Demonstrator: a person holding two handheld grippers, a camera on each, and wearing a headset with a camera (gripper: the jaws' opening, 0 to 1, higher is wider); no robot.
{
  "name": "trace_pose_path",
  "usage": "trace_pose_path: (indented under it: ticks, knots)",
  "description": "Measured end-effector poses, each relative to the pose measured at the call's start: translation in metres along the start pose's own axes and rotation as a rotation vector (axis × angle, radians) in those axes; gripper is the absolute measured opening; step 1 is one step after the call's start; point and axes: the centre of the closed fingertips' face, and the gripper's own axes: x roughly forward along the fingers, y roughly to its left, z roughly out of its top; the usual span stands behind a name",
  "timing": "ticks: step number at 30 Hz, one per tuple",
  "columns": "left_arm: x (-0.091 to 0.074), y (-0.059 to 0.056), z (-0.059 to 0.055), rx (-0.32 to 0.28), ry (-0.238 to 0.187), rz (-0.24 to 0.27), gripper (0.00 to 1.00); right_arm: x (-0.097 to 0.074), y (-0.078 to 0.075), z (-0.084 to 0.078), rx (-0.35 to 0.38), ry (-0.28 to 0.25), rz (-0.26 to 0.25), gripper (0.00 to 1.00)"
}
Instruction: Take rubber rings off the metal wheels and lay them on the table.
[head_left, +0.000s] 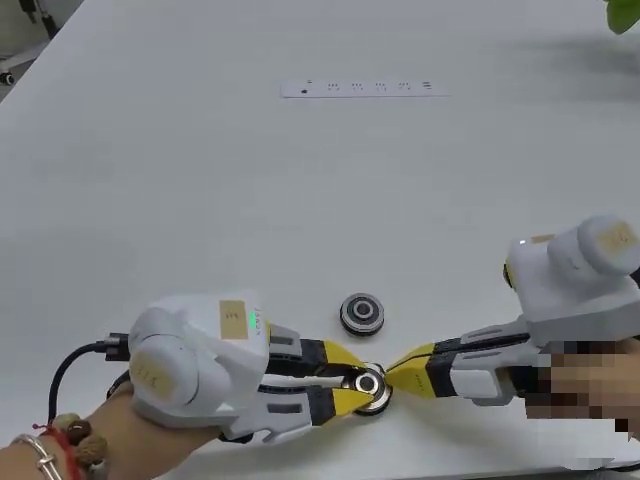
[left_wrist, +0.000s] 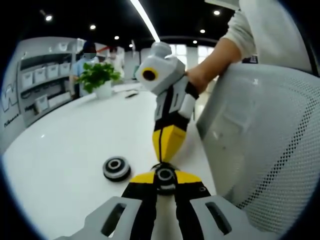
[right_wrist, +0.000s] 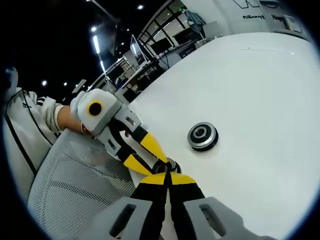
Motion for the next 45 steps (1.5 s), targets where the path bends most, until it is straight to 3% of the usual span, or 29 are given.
trace_pose_path:
  ticks: [28,33,36,41,45]
  knots:
    - [0.0000,-0.0009,0.0003,0.004,0.004,0.008,0.13,-0.0009,0.0055,0.0051,-0.024,-0.021,0.022,0.00]
    - [0.0001,-0.0006,0.0001,-0.007,0.005,0.011,0.14,-0.0003,0.0041,0.0045,-0.017,-0.018,0.019,0.00]
    - [0.0003,-0.0008,0.0014,-0.046,0.003,0.012,0.14,-0.0002,0.0030,0.0037,-0.013,-0.015,0.017,0.00]
    - [-0.0004,-0.0018,0.0018,-0.070,0.026,0.000,0.16,-0.0001,0.0029,0.0042,-0.012,-0.014,0.016,0.00]
    - [-0.0036,-0.0052,0.0006,-0.040,0.056,-0.019,0.21,-0.0002,0.0036,0.0048,-0.026,-0.005,0.009,0.00]
